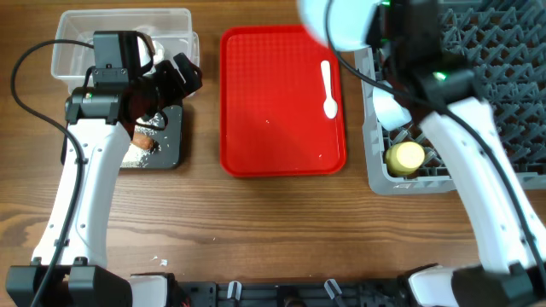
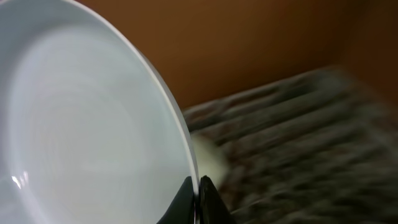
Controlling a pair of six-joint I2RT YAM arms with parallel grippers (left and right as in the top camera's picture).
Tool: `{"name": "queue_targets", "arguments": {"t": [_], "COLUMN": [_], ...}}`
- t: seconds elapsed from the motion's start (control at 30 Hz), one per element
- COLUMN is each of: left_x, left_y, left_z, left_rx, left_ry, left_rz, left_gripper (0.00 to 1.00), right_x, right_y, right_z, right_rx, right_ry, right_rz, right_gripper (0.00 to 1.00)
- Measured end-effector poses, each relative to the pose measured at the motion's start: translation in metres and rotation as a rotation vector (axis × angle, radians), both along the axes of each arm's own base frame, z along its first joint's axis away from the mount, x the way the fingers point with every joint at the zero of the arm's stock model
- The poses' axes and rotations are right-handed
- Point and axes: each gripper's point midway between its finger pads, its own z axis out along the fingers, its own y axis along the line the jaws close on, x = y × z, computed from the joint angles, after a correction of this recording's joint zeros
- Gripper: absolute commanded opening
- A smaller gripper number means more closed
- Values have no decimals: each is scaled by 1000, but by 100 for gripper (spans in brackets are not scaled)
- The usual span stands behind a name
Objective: Sort waste into correct bins and load items into the dishwasher rack
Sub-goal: 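Carry the light-blue plate into the rack and stand it upright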
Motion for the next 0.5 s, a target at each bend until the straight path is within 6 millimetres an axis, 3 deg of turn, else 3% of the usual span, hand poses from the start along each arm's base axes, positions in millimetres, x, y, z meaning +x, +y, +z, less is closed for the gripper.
{"name": "queue_targets", "arguments": {"t": [0.1, 0.23, 0.37, 0.5], "left_x": [0, 0, 0, 0], "left_y": [0, 0, 0, 0], "left_z": [0, 0, 0, 0], "left_rx": [0, 0, 0, 0], "left_ry": [0, 0, 0, 0], "left_rz": [0, 0, 0, 0], "left_gripper": [100, 100, 100, 100], "right_x": [-15, -27, -27, -14], "right_y": [-54, -112, -150, -166], "right_z": [29, 30, 15, -6], "right_rx": [-221, -441, -537, -609], "right_ry": [-34, 96, 233, 365], "right_rz": [-248, -443, -494, -429], "right_gripper": [4, 4, 5, 4]}}
